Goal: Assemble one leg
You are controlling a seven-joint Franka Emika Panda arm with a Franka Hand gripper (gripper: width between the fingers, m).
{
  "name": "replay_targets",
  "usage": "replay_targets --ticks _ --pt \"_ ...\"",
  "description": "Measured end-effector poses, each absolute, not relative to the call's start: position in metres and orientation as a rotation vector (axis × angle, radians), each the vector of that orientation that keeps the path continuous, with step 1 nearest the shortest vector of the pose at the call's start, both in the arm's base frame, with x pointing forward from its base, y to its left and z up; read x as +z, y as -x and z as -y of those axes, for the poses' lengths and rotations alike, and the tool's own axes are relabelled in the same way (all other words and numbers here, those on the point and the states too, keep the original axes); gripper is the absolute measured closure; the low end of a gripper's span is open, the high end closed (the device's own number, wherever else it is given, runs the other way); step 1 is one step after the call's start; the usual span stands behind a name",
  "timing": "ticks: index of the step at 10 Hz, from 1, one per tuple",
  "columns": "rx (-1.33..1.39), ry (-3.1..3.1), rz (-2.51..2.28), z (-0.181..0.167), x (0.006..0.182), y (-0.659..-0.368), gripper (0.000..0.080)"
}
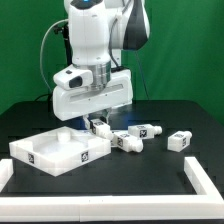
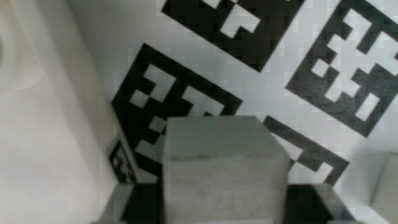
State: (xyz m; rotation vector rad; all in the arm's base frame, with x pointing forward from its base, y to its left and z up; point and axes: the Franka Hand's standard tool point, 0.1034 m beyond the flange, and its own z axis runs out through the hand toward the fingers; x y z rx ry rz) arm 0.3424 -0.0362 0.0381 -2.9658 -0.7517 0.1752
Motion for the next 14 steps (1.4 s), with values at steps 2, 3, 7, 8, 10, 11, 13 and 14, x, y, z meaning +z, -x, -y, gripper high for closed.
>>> replay_targets --ticks 2,3,7,8,10,11,13,14 --pt "0.175 2.966 0.752 0.036 0.038 -0.342 0.0515" --pt "0.176 2.965 0.753 0.036 0.039 -0.343 0.0515" --pt "0.134 2.889 0.962 0.077 0.087 -0.342 0.0515" --pt "0.092 2.855 1.042 0.090 0.092 -0.344 0.0515" --pt "0.080 2.837 1.008 0.094 0.080 -0.349 0.0515" --pt "0.079 2.838 1.009 0.094 0.081 -0.349 0.0515" --pt "0.082 2.837 1.009 0.094 0.080 -0.348 0.0515" --pt "0.064 2.811 1.090 0.093 0.078 -0.349 0.0515"
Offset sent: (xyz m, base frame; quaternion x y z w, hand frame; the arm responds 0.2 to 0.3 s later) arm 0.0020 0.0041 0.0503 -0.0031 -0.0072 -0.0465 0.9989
